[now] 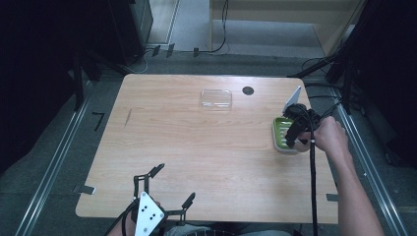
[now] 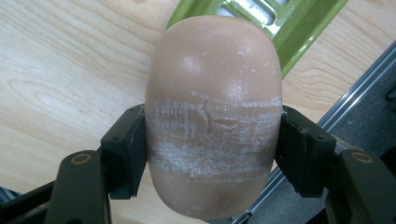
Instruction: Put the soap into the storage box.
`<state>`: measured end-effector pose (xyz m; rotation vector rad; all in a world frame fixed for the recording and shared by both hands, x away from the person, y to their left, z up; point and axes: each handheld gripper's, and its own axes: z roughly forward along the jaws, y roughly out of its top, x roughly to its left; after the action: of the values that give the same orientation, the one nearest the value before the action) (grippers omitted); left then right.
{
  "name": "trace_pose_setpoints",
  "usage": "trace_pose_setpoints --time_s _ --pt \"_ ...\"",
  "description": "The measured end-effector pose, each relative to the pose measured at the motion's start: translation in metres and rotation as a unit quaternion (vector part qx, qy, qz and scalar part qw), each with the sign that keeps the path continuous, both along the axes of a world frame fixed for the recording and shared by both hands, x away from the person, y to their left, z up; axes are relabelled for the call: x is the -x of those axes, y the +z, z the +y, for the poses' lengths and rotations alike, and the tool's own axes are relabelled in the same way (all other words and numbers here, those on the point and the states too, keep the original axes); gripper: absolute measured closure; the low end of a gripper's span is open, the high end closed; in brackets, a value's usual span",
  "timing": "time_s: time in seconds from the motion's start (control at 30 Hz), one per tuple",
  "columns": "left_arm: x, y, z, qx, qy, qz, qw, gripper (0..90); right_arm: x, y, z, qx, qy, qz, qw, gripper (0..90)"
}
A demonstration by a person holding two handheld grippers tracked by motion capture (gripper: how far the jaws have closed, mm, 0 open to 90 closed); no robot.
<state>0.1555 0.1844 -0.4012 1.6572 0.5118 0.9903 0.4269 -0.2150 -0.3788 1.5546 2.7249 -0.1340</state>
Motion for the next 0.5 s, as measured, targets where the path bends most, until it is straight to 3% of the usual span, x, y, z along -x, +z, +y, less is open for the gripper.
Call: trace_pose_setpoints --time_s 0.5 --pt "0.0 0.0 0.0 0.0 0.001 0.001 1.0 0.0 -0.021 -0.007 -0.005 -0.008 -0.031 -0.001 0.9995 33.7"
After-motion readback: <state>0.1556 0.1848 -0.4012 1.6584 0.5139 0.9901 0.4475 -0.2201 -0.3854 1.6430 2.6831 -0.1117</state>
